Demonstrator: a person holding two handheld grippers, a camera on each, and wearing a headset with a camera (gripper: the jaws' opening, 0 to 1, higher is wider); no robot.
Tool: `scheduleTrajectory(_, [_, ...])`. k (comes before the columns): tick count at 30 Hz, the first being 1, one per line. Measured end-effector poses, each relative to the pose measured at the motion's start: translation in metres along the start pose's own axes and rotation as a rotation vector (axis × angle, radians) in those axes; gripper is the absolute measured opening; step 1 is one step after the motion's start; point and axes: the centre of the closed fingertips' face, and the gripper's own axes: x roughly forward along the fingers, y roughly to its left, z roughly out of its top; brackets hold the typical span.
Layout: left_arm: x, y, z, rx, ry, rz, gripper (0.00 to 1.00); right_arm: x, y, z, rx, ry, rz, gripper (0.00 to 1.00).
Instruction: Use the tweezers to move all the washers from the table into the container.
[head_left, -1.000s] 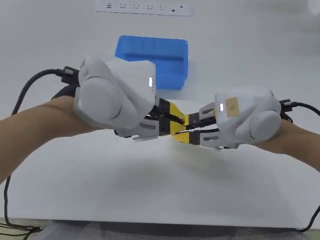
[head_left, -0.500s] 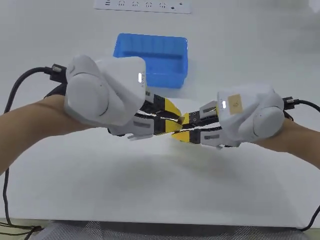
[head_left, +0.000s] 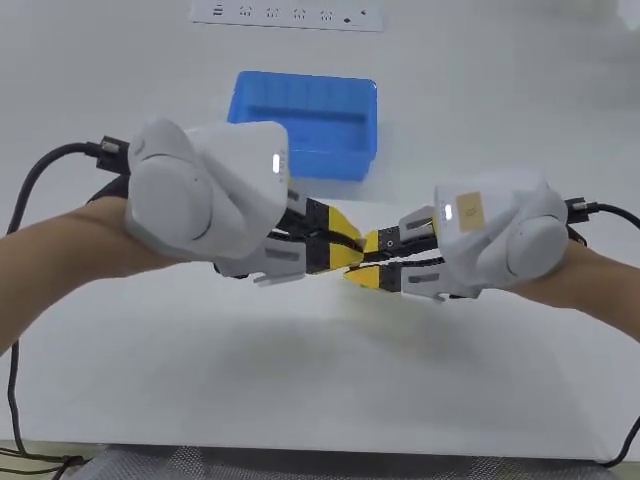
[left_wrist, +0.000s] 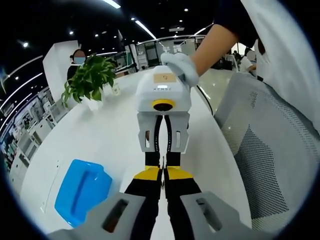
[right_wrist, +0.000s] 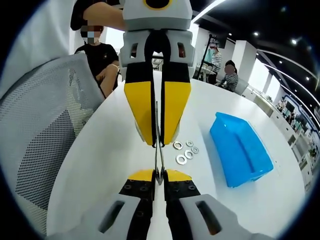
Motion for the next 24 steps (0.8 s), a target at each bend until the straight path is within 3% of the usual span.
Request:
scheduleTrajectory(8, [-0.010, -0.009, 0.001, 0.030, 0.011, -0.004, 0.06, 0.002, 0.007, 0.008, -0.018, 0.007, 0.003, 0.08])
scheduleTrajectory(15, [-0.023, -0.013, -0.004, 0.005, 0.007, 0.007, 0.06, 0.009, 0.011, 0.018, 0.004, -0.008, -0.006, 0.10])
scheduleTrajectory(22, [-0.034, -0.009, -0.009, -0.013, 0.012, 0.031, 0.06, 0.017, 0.006, 0.024, 0.027, -0.019, -0.026, 0.12])
scheduleTrajectory(24, [-0.038, -0.006, -0.011, -0.020, 0.015, 0.038, 0.06, 0.018, 0.004, 0.024, 0.028, -0.017, -0.033, 0.16])
